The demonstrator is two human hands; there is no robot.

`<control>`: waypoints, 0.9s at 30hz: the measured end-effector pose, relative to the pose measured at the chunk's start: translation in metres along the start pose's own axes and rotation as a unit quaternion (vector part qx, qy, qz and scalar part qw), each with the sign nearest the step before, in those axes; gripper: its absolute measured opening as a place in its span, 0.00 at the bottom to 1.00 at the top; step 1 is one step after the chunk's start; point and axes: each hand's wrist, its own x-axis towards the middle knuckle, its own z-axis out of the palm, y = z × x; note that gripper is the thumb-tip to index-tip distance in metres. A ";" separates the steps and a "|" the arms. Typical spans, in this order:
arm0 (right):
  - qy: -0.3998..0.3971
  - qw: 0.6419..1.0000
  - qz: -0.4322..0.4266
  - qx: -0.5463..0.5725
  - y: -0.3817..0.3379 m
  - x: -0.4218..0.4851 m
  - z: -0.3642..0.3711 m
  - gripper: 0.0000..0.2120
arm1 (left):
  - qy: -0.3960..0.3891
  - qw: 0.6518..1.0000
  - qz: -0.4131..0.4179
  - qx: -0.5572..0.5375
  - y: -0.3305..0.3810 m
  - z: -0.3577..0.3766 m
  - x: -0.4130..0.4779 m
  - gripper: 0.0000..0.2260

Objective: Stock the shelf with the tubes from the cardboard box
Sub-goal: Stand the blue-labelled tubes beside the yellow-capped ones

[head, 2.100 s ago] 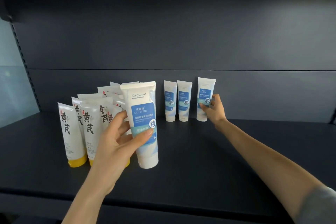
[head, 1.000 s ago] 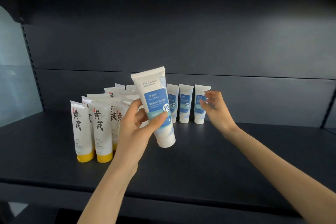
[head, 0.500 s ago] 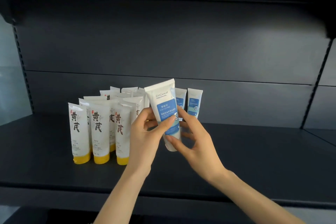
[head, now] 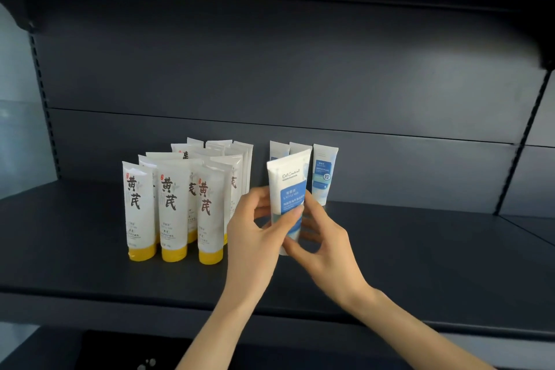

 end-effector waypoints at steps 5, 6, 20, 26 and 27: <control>-0.010 1.000 -0.004 -0.001 -0.004 0.010 0.011 0.32 | 0.019 1.000 0.016 0.004 0.004 -0.010 0.003 0.13; -0.012 1.000 -0.004 -0.009 -0.005 0.013 0.012 0.31 | 0.019 1.000 0.018 0.003 0.006 -0.011 0.003 0.13; 0.115 0.984 0.132 0.026 0.035 0.100 0.009 0.26 | -0.190 0.862 0.079 0.463 -0.024 -0.084 -0.028 0.34; 0.108 0.976 0.187 -0.028 0.076 0.114 0.031 0.29 | -0.151 0.861 0.085 0.478 -0.037 -0.120 -0.037 0.33; 0.106 0.975 0.194 -0.036 0.081 0.117 0.035 0.29 | -0.145 0.857 0.089 0.487 -0.037 -0.125 -0.037 0.31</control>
